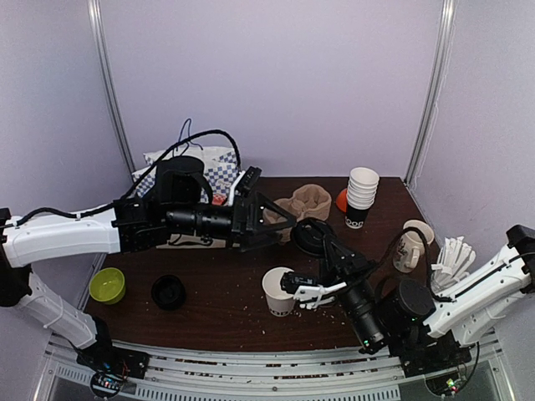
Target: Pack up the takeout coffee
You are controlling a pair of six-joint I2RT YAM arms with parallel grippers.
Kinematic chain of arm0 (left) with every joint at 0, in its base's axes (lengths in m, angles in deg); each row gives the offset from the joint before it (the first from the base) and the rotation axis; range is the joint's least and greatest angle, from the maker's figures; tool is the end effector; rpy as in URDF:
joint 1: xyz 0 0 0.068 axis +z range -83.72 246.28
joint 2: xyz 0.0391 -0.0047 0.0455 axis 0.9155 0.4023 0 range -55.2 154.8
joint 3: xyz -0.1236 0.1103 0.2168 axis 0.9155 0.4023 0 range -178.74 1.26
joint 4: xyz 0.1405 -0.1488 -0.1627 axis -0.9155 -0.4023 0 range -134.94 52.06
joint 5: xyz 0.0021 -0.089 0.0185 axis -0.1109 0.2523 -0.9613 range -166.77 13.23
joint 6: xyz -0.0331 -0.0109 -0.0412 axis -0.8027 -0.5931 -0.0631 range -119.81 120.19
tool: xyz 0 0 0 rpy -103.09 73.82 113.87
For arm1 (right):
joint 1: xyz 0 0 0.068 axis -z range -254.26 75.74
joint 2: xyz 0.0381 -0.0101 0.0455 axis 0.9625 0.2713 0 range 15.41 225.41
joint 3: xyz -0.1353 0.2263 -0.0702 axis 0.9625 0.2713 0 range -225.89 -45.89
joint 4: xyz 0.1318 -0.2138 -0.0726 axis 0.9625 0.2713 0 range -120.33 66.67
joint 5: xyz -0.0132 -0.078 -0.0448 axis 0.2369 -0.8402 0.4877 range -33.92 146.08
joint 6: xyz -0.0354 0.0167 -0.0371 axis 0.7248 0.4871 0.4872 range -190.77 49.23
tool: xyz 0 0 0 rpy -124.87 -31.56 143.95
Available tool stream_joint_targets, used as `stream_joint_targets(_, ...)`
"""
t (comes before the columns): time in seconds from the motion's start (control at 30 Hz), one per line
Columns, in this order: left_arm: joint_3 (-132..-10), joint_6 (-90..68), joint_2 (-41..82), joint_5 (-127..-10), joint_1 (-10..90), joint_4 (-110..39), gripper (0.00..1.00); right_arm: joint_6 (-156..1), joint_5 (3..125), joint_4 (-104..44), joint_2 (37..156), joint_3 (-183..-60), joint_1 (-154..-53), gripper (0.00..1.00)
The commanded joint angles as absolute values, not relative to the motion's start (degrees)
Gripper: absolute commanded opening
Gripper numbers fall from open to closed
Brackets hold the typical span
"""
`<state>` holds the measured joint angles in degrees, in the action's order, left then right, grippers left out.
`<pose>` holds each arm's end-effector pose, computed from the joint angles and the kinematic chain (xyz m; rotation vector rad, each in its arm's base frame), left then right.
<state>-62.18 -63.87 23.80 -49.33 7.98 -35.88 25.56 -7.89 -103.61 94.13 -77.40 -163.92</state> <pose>0.1565 -0.2847 0.3401 0.3153 2.2394 -1.7952 0.0334 0.2591 0.2728 -1.0503 0.9464 -0.7163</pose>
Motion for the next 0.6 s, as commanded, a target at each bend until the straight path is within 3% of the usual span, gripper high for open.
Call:
stream_joint_targets(0.0, -63.41, -64.10, 25.65, -46.20, 7.74, -32.39, 0.97, 28.57, -7.71, -110.12, 96.11, -79.42, -164.77, 0.16)
stream_joint_targets(0.23, -63.50, -64.36, 27.23, -44.79, 7.74, -32.20, 0.91, 29.22, -7.12, -111.28, 97.53, -80.11, -165.30, 0.17)
stream_joint_targets(0.57, -64.22, -64.64, 28.59, -43.73, 7.59, -30.85, 0.66, 28.39, -7.13, -110.14, 97.43, -79.80, -165.66, 0.19)
